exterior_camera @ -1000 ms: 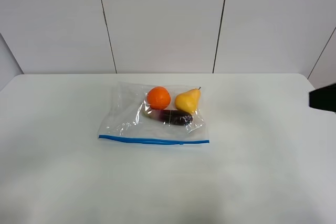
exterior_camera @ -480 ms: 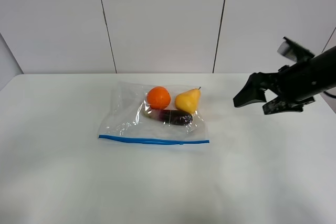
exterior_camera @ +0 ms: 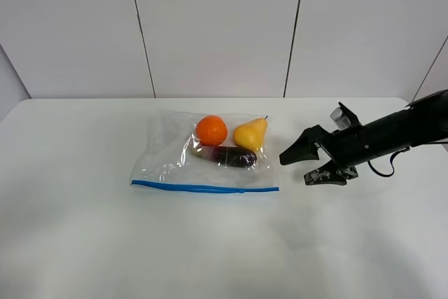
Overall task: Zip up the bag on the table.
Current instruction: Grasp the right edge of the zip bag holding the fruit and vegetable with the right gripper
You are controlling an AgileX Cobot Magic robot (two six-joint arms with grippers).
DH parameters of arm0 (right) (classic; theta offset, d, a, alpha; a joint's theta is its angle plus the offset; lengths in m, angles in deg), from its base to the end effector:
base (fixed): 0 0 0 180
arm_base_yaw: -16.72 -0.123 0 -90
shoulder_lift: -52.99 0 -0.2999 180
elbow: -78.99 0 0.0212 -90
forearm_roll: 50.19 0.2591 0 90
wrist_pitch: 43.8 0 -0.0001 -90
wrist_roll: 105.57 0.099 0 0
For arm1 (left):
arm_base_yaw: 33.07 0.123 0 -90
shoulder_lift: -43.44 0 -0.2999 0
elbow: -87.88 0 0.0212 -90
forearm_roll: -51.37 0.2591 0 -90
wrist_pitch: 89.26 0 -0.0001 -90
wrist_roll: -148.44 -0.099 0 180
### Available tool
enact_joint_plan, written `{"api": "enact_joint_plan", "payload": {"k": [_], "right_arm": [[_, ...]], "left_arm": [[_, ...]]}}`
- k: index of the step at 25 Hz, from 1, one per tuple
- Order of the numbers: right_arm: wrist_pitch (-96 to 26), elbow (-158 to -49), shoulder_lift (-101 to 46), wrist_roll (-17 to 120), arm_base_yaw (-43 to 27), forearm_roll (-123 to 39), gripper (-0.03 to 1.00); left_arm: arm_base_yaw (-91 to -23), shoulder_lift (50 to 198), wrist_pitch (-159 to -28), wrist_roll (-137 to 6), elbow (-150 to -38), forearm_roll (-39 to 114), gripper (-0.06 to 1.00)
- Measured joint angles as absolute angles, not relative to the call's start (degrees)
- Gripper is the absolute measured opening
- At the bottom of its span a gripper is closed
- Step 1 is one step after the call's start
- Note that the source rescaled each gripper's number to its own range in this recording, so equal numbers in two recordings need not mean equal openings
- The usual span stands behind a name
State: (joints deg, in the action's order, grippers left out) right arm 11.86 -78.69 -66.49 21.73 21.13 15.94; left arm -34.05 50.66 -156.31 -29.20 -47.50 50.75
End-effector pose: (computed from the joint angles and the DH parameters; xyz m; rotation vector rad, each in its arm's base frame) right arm 0.3377 0.0490 0.1293 0.0034 2.7186 1.2298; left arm -0.0203 -0.0006 0.2895 -0.0233 2.0752 -0.0486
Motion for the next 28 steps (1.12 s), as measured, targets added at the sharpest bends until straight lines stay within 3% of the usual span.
{"api": "enact_joint_plan", "payload": {"k": [9, 18, 28], "right_arm": [[13.06, -79.82, -75.05, 18.67, 20.08, 21.19, 0.97], [9.91, -81.02, -75.63, 18.51, 14.28, 22.54, 0.97], [9.38, -81.05, -76.83, 17.75, 13.81, 26.47, 0.97]], "left_arm": [[-34.05, 50.66, -156.31, -29.20, -47.50, 50.75, 0.87], [-34.05, 50.66, -156.31, -29.20, -47.50, 50.75, 0.87], [-34.05, 50.66, -156.31, -29.20, -47.50, 50.75, 0.87]]}}
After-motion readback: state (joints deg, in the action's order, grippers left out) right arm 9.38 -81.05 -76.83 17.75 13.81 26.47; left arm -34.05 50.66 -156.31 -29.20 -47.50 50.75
